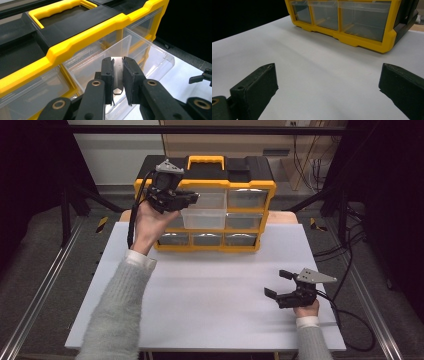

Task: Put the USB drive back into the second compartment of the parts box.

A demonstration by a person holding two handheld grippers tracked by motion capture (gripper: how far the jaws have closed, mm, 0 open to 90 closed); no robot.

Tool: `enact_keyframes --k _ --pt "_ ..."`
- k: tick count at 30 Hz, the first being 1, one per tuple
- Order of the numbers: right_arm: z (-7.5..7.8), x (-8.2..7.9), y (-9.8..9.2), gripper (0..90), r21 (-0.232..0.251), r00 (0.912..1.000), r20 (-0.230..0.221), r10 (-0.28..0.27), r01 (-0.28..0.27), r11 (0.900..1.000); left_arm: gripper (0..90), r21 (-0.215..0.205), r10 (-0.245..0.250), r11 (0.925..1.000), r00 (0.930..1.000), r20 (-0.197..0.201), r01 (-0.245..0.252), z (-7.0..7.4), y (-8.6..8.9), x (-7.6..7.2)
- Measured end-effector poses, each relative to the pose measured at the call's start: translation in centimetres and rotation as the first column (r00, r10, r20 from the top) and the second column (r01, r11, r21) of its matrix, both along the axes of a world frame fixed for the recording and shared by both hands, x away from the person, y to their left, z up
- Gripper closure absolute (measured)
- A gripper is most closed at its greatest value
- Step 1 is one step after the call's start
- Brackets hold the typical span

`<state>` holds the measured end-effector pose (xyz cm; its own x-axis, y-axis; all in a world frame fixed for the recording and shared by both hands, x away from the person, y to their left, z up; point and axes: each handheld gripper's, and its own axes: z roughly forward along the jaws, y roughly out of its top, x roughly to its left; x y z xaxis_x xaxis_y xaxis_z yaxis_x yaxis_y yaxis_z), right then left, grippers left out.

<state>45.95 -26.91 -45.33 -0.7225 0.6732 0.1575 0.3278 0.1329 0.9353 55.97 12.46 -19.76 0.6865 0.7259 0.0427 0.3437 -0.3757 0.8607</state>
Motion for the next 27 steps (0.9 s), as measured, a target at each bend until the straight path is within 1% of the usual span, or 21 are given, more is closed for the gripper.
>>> enact_keyframes --k 5,7,8,9,13,15,17,18,19,20,21,22,23,24,27 --pt "0.0 0.0 0.0 2.4 0.0 1.0 0.001 0.0 0.0 1.0 78.9 0.011 -0.002 0.9999 1.0 -0.004 0.002 -0.4 0.0 0.2" --pt "0.0 0.0 0.0 2.4 -0.002 1.0 0.0 0.001 -0.001 1.0 78.9 0.006 0.002 1.0 1.0 -0.009 -0.002 -0.6 0.0 0.4" --pt "0.0 0.0 0.0 2.4 -0.001 1.0 -0.001 0.001 -0.001 1.0 78.9 0.017 0.005 0.9998 0.9999 -0.009 -0.005 -0.7 0.1 0.4" --pt "0.0 0.0 0.0 2.4 -0.002 1.0 0.0 0.001 -0.001 1.0 78.9 0.011 0.004 0.9999 0.9999 -0.015 -0.004 -0.8 0.1 0.5" --pt "0.0 0.0 0.0 2.4 -0.002 1.0 0.0 0.0 0.0 1.0 78.8 0.023 0.013 0.9997 0.9996 -0.024 -0.012 -1.3 0.2 0.8" --pt "0.0 0.0 0.0 2.4 -0.001 1.0 0.0 0.001 -0.001 1.0 78.6 0.02 0.015 0.9997 0.9995 -0.029 -0.014 -1.5 0.1 0.9" --pt "0.0 0.0 0.0 2.4 -0.001 1.0 0.0 0.001 -0.001 1.0 78.2 0.019 0.022 0.9996 0.9995 -0.024 -0.021 -1.6 0.1 0.9" --pt "0.0 0.0 0.0 2.4 -0.001 1.0 0.0 0.001 -0.001 1.0 77.6 0.006 0.017 0.9998 0.9995 -0.025 -0.017 -1.7 0.2 0.9" --pt "0.0 0.0 0.0 2.4 -0.001 1.0 0.0 0.002 -0.002 1.0 76.3 -0.003 0.015 0.9999 0.9996 -0.024 -0.015 -1.6 0.3 0.9" --pt "0.0 0.0 0.0 2.4 -0.001 1.0 0.001 0.001 -0.001 1.0 74.6 -0.003 0.018 0.9998 0.9997 -0.015 -0.018 -1.5 0.4 0.8" --pt "0.0 0.0 0.0 2.4 -0.001 1.0 0.002 0.001 -0.001 1.0 71.7 -0.004 0.019 0.9998 0.9998 -0.009 -0.019 -1.4 0.5 0.7" --pt "0.0 0.0 0.0 2.4 0.0 1.0 -0.001 0.0 0.0 1.0 68.3 -0.017 0.02 0.9996 0.9998 -0.01 -0.02 -1.4 0.6 0.6" --pt "0.0 0.0 0.0 2.4 -0.001 1.0 0.0 0.001 -0.001 1.0 64.3 -0.021 0.022 0.9995 0.9997 -0.003 -0.022 -1.3 0.8 0.4" --pt "0.0 0.0 0.0 2.4 0.001 1.0 -0.002 0.001 -0.001 1.0 60.3 -0.02 0.03 0.9993 0.9995 0.012 -0.03 -1.1 0.9 0.2" --pt "0.0 0.0 0.0 2.4 0.002 1.0 0.0 0.001 -0.001 1.0 46.1 -0.048 0.05 0.9977 0.9981 0.035 -0.049 -1.0 1.5 -0.5"
